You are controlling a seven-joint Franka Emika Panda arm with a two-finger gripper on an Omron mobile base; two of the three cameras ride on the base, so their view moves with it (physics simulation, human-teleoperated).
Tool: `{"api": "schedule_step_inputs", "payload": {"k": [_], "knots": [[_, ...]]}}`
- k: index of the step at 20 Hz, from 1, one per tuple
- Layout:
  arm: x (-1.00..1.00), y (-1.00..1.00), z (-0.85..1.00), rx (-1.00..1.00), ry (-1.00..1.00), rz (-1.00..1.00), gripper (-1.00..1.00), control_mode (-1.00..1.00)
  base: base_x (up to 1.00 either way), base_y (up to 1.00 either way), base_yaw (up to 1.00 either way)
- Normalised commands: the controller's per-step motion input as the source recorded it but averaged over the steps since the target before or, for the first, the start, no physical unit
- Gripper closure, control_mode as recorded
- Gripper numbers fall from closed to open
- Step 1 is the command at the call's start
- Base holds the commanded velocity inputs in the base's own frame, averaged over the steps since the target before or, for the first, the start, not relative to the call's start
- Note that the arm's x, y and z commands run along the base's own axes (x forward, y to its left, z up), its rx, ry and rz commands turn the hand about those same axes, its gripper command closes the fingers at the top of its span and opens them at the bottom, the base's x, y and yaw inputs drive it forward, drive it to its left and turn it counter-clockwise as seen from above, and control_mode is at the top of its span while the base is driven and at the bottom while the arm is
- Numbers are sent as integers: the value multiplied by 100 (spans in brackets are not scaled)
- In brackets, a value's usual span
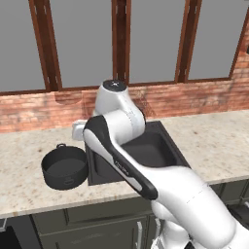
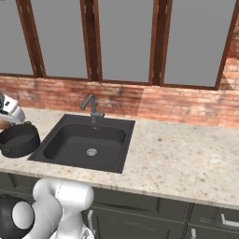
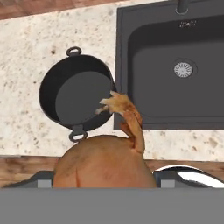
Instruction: Dump the onion from the pot into the sink. Then turn on the water and wash the onion. Then turn off the water and put the onion back in the pot.
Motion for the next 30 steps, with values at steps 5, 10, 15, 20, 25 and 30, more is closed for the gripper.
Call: {"api": "schedule_step_inputs", "payload": {"k": [5,10,15,20,25,30], "knots": [[45,30,-35,0,11,0,100,-100,0,0,0],[45,34,-12,0,8,0,100,-100,0,0,0],[30,31,-11,0,8,0,100,-100,0,0,0],[15,22,-28,-1,1,0,100,-100,0,0,0],[5,8,-44,-4,3,0,100,-100,0,0,0],[8,6,-49,-3,3,0,100,-100,0,0,0]]}}
